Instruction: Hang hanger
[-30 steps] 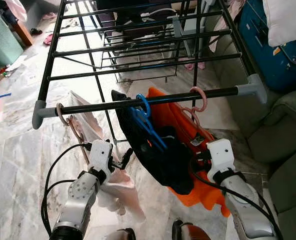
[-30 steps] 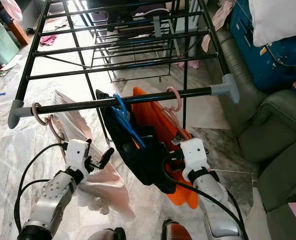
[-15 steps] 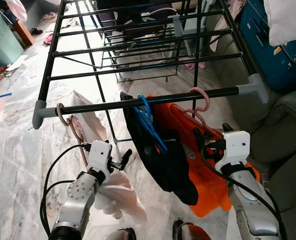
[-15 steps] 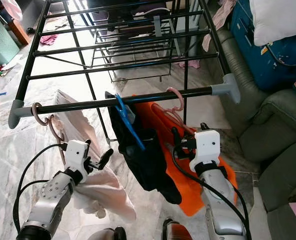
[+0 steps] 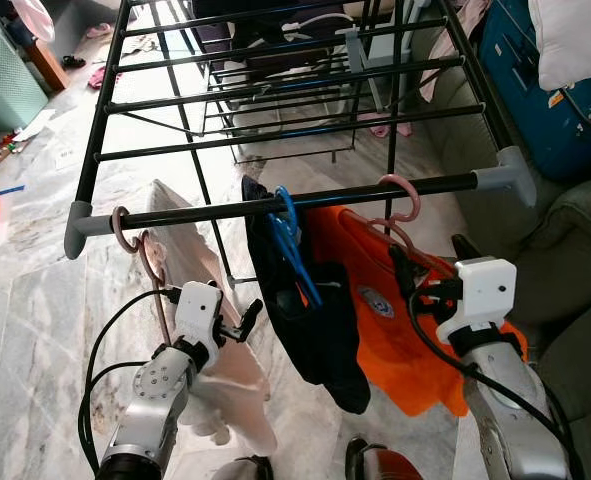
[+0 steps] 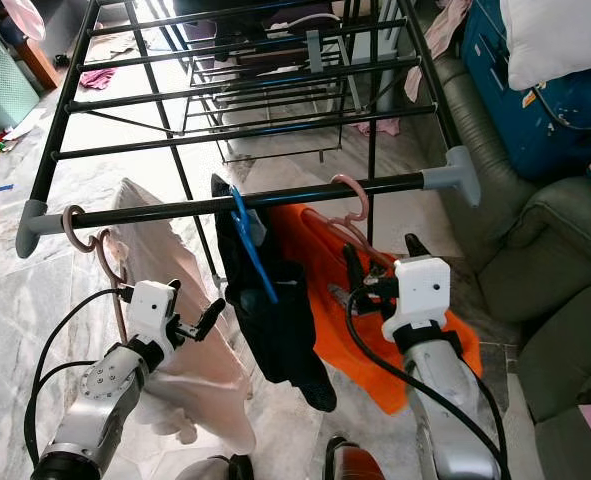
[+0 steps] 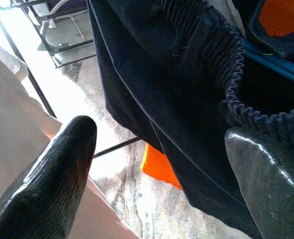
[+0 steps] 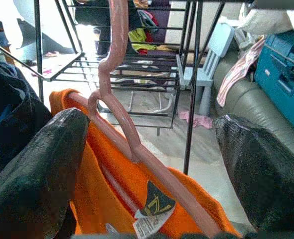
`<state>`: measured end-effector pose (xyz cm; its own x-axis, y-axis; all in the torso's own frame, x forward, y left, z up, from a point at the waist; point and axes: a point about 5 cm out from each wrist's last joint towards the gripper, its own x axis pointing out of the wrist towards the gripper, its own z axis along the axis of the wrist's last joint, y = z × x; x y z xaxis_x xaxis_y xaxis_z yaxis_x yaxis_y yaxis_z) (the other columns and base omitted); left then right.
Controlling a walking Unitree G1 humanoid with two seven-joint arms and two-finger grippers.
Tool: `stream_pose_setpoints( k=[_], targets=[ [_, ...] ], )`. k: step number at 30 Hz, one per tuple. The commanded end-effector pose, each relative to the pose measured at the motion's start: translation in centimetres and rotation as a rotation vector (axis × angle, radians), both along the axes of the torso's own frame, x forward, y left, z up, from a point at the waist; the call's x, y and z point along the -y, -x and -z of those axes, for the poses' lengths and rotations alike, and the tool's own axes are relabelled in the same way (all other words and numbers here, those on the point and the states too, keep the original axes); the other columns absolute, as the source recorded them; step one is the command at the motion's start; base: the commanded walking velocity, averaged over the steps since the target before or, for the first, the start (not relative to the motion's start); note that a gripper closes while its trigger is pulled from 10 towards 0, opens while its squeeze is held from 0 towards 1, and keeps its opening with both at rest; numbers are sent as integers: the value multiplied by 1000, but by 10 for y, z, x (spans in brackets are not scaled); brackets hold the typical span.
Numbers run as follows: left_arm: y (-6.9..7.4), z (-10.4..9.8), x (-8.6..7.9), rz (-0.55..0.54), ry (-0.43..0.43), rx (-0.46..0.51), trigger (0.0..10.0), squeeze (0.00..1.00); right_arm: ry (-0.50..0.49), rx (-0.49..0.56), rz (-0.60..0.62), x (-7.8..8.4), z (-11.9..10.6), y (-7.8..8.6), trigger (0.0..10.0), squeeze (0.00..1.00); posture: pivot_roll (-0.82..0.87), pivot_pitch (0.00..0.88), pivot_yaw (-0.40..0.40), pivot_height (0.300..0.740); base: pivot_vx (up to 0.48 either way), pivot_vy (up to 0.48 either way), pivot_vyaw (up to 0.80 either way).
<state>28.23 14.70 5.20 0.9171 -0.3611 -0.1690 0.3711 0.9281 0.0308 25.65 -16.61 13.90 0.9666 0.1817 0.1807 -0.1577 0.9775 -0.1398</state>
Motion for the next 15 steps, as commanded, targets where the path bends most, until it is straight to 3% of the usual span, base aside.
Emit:
stream_pose_setpoints(
  k=[1, 12, 15],
  targets=[
    [4, 4, -4, 7, -23, -20, 10000, 0, 29, 33, -1, -4, -5, 6, 10000, 0, -102, 197, 128, 740, 0, 0, 0],
    [-1, 2, -5, -22, -31, -1, 10000, 0, 84, 64, 186, 2, -2, 21, 10000, 0, -114, 200, 133, 740, 0, 0, 0],
    [-4, -6, -5, -36, -26, 26, 10000, 0, 44, 58, 200, -1, -4, 25, 10000, 0, -120, 199, 129, 740, 0, 0, 0]
  ],
)
